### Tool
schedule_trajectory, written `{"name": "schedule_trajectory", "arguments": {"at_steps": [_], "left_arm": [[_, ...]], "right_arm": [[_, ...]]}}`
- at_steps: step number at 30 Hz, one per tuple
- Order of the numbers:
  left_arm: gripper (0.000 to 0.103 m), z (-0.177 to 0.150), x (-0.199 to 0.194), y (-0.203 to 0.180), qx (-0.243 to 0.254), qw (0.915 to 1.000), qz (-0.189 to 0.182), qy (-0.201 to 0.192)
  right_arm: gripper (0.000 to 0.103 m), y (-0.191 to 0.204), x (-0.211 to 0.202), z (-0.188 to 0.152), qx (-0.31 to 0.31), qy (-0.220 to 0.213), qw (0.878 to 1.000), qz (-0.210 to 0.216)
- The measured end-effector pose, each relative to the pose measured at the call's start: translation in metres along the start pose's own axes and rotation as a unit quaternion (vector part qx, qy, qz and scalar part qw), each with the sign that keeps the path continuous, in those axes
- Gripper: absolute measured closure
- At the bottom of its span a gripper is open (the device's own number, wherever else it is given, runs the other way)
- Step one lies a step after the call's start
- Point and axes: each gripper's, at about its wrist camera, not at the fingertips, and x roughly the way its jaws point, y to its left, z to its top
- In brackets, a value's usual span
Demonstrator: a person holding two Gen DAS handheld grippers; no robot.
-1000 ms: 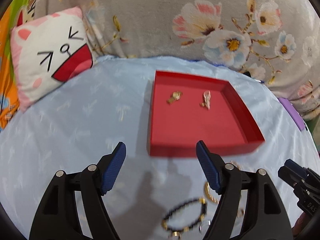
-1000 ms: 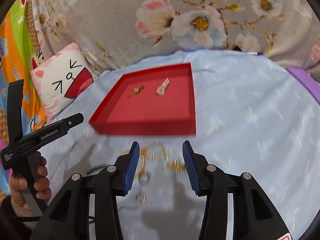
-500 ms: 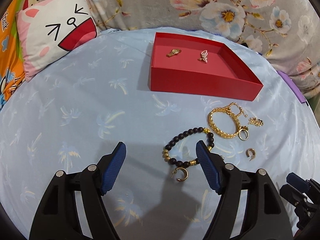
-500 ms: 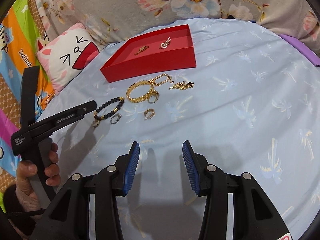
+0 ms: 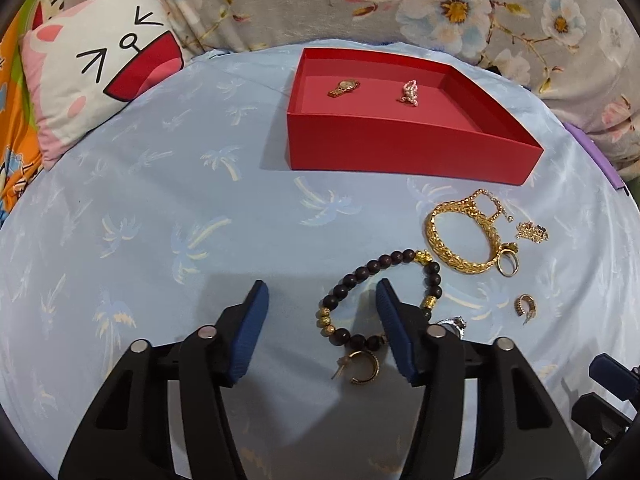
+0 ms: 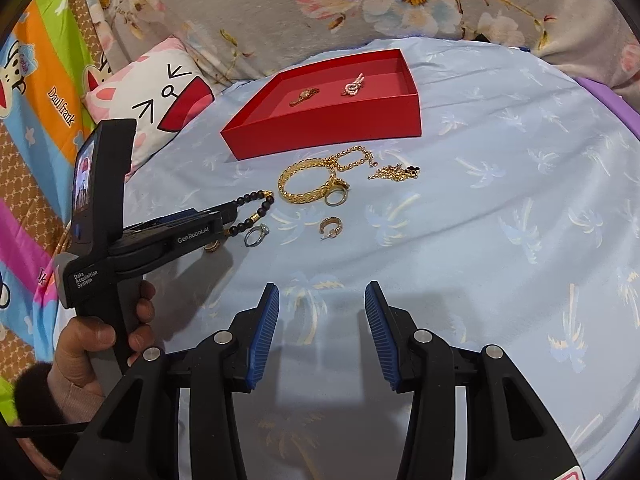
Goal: Organize jewelry
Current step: 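Grasp the black bead bracelet with the left tool, then grasp the gold chain bangle with the right tool while the left tool holds the bracelet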
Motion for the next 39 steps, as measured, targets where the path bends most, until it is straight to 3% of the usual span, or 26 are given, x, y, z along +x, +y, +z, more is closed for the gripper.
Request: {"name": "schedule_trajectory", "arguments": {"at_steps": [2, 5, 7, 19, 27, 31, 39], "left_arm": [[0.064, 0.001, 0.000, -0.002, 0.005, 1.0000, 0.004, -0.001], [0.088, 0.002, 0.000, -0.003, 0.009, 1.0000, -0.003, -0.004], [0.094, 0.002, 0.000, -0.004, 0.010, 0.9999, -0.006, -0.004], [0.096, 0.016, -0.039, 0.009, -0.017, 0.9986, -0.029, -0.040], [0.096, 0.026, -0.049, 0.023, -0.028, 0.9979, -0.028, -0.050], [0.096, 0.024, -0.045, 0.028, -0.033, 0.9981, -0.029, -0.044], [0.096, 0.023, -0.037, 0.033, -0.040, 0.9981, -0.032, -0.036]], "right_arm": [[0.058, 0.001, 0.002, 0.001, -0.001, 0.001, 1.000, 0.001], [0.058, 0.002, 0.005, 0.003, -0.001, 0.003, 1.000, 0.002], [0.058, 0.003, 0.008, 0.005, -0.003, 0.004, 1.000, 0.003], [0.058, 0.024, 0.039, 0.040, -0.030, -0.005, 0.999, 0.016], [0.058, 0.030, 0.068, 0.071, -0.045, -0.018, 0.999, -0.009], [0.049, 0.032, 0.082, 0.082, -0.063, -0.012, 0.998, -0.027], [0.043, 0.033, 0.102, 0.084, -0.075, 0.009, 0.996, -0.043]]}}
